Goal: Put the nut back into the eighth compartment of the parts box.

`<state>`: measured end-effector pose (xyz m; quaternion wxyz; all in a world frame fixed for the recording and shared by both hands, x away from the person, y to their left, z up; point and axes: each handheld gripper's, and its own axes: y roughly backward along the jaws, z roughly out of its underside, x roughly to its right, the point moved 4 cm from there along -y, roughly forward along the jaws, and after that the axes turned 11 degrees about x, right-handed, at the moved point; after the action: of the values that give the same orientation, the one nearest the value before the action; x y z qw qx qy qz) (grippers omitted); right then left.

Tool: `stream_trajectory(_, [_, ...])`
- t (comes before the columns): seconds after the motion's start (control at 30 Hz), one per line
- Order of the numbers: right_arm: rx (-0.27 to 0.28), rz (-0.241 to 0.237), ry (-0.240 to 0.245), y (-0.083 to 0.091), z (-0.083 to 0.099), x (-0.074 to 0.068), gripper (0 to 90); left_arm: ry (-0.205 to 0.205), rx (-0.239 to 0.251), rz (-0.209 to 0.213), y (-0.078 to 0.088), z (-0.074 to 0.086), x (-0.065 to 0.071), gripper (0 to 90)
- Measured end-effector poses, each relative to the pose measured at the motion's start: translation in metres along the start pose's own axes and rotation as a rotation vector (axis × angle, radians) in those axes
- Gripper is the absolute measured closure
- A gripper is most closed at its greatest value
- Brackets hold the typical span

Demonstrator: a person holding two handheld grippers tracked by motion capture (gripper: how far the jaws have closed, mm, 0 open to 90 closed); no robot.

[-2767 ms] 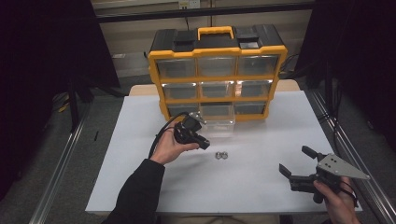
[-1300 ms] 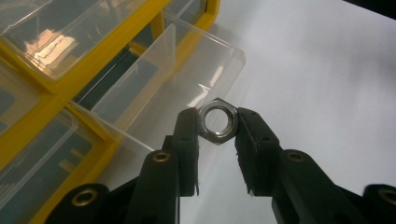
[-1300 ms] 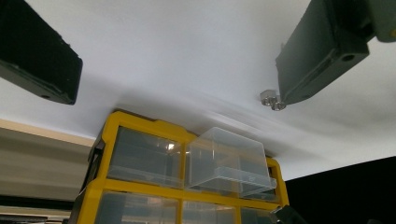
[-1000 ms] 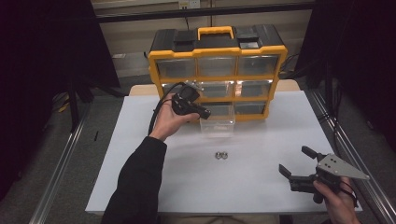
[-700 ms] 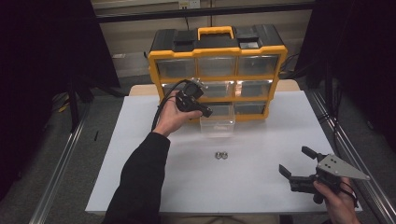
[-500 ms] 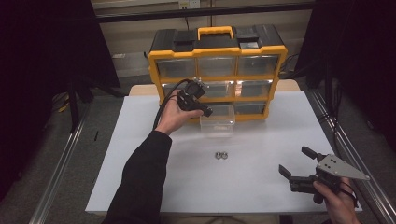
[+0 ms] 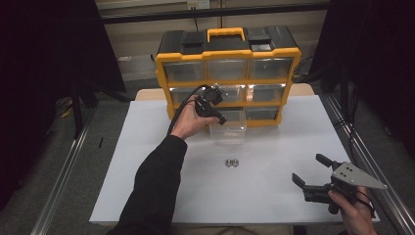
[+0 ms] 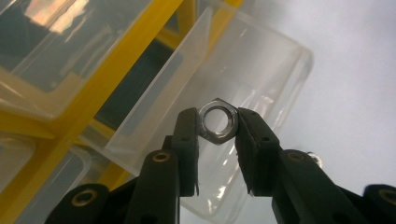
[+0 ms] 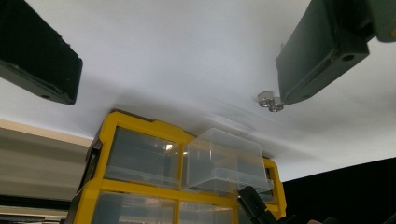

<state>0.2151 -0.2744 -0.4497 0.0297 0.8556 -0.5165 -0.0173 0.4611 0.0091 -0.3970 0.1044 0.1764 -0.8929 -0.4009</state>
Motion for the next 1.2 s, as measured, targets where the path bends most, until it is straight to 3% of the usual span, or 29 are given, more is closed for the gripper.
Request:
stream_trajectory(0.1, [-0.003,0.002,0.000,0.000,0.000,0.001,0.1,0.009,0.003,-0.009,-0.002,0.000,-0.003,70.3])
stream_trajectory(0.43, [-0.002,0.001,-0.001,0.000,0.000,0.000,0.1,0.023,-0.062,-0.023,-0.014,0.004,-0.008,70.2])
stream_trajectory(0.7, [0.001,-0.004,-0.001,0.001,0.000,0.000,0.1,0.002,-0.118,-0.034,-0.024,0.008,-0.012,70.1])
stream_trajectory(0.83, [-0.001,0.000,-0.005,0.001,0.000,0.000,0.1,0.003,-0.115,-0.034,-0.027,0.008,-0.011,70.1])
stream_trajectory(0.87, [0.000,-0.001,-0.003,0.001,0.000,0.000,0.1,0.023,-0.117,-0.034,-0.027,0.009,-0.009,70.1])
stream_trajectory(0.9, [0.000,-0.002,-0.002,0.001,0.000,0.000,0.1,0.006,-0.117,-0.029,-0.027,0.009,-0.010,70.1])
stream_trajectory(1.2, [0.001,0.000,-0.002,0.001,0.000,0.000,0.1,-0.006,-0.124,-0.027,-0.030,0.009,-0.010,69.8])
